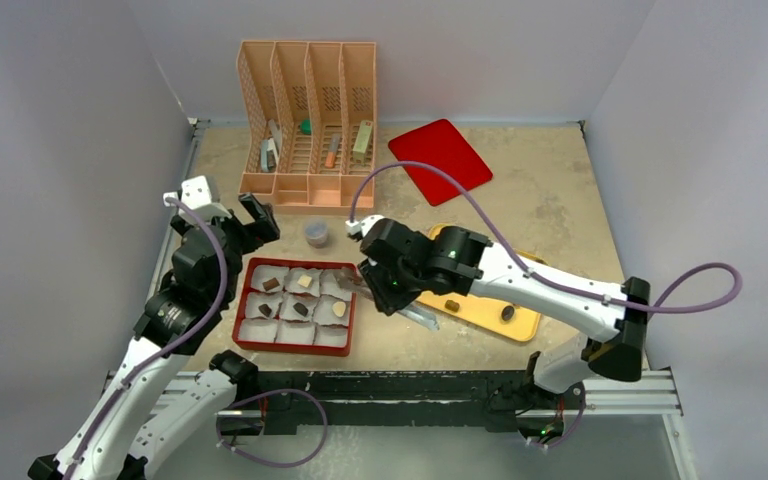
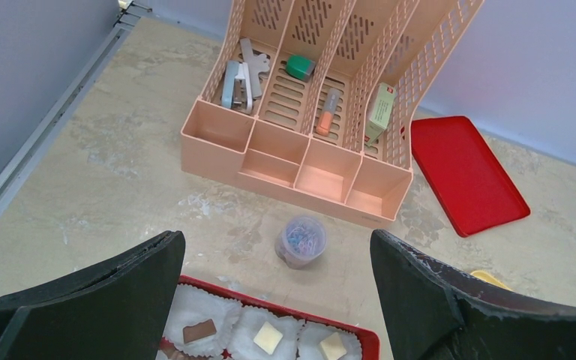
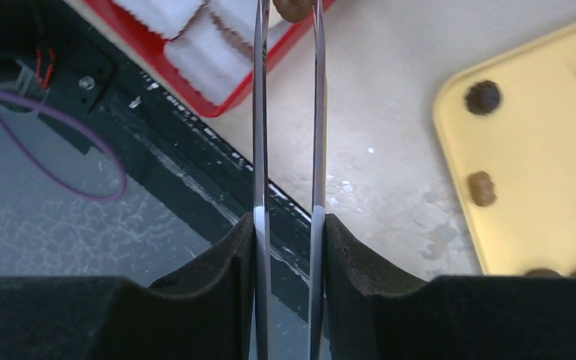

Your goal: Pack the chocolate

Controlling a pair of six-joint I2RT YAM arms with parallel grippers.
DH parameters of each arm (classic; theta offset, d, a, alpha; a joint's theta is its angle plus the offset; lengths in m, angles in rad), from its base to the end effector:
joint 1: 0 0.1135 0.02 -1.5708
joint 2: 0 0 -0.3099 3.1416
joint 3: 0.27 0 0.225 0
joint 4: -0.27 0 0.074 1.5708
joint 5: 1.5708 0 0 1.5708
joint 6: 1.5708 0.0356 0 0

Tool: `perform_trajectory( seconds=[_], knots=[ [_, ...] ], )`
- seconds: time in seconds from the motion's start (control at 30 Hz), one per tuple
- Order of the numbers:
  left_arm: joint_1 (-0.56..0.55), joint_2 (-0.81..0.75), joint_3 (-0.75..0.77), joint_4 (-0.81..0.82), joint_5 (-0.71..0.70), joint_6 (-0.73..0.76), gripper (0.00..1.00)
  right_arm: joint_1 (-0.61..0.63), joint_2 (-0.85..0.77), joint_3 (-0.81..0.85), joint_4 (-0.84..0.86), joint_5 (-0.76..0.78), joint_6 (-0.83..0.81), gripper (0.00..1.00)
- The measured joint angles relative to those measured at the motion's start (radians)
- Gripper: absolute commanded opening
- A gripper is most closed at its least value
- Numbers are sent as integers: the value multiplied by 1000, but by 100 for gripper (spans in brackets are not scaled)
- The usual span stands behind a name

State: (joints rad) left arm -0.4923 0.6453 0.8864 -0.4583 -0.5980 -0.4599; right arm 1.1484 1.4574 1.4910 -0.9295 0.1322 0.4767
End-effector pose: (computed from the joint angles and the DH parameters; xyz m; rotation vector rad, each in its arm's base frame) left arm 0.0709 -0.0153 0.3877 -0.3936 1.7078 -0.1603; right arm 0.1141 0.2425 0.4033 -0.7796 2.4120 0.5302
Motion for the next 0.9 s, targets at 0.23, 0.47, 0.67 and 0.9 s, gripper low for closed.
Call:
perform_trajectory(
  seconds=[0.23,0.47,0.67,0.9],
  knots=[
    [0,-26,29,-14,-9,-1,94,66,111,38,37,-85,-52,25],
    [0,-52,45,-29,-27,-1,94,114,180,45,44,-137,-82,27],
    [0,-53,45,-37,-35,-1,94,132,203,47,35,-154,-91,30],
    [0,-53,45,-38,-35,-1,94,135,232,61,8,-150,-92,33]
  ],
)
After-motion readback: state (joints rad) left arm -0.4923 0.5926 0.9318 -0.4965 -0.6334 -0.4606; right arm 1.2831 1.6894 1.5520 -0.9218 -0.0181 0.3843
